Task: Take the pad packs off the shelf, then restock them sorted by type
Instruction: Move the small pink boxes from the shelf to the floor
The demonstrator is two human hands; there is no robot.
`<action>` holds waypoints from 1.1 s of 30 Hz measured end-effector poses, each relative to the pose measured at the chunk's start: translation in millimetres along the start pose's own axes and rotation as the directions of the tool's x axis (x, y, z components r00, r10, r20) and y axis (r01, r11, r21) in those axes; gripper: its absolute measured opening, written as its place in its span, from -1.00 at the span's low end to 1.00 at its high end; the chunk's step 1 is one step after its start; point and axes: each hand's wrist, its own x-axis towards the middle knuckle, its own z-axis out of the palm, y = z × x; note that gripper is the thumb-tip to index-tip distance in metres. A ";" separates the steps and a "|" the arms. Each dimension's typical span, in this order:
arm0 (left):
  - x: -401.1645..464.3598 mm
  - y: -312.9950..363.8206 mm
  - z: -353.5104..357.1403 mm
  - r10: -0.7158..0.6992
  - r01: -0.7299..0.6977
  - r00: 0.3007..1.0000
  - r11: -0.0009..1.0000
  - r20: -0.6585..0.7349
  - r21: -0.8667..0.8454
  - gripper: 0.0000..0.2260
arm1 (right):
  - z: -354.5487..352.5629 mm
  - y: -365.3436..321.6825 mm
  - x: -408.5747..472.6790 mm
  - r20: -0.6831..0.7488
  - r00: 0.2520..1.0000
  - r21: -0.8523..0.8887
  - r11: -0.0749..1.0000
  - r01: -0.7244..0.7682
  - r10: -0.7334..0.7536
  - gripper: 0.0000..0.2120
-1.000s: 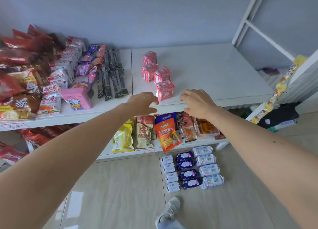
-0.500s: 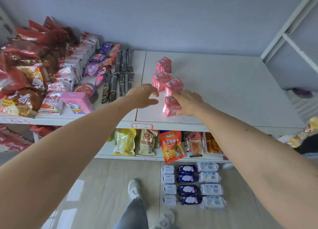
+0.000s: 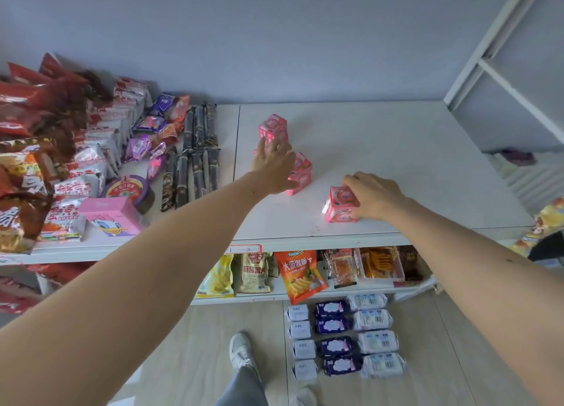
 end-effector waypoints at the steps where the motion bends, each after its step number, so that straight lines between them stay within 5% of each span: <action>1: 3.2 3.4 3.0 -0.015 0.015 1.000 1.000 0.018 0.021 -0.34 | 1.1 1.7 -1.0 -0.002 1.000 0.011 1.000 0.007 -0.007 -0.34; 10: 4.5 15.5 21.2 -0.104 0.106 0.990 0.994 -0.097 0.024 -0.53 | 6.3 5.5 -4.6 0.012 0.999 0.050 0.998 0.037 -0.038 -0.33; 16: -3.5 24.5 27.9 -0.133 0.132 0.983 0.991 -0.125 -0.022 -0.46 | 11.0 6.8 -11.8 0.010 0.999 0.138 0.990 0.037 -0.038 -0.32; 24: -32.3 33.7 18.5 -0.049 -0.007 0.958 0.981 -0.282 -0.194 -0.49 | 9.9 4.1 -28.3 -0.038 0.994 0.211 0.971 0.108 -0.103 -0.45; 33: -82.3 18.2 8.0 0.078 -0.163 0.979 0.854 -0.188 -0.495 -0.50 | -0.8 -29.5 -49.1 -0.014 0.988 0.261 0.953 0.151 -0.153 -0.43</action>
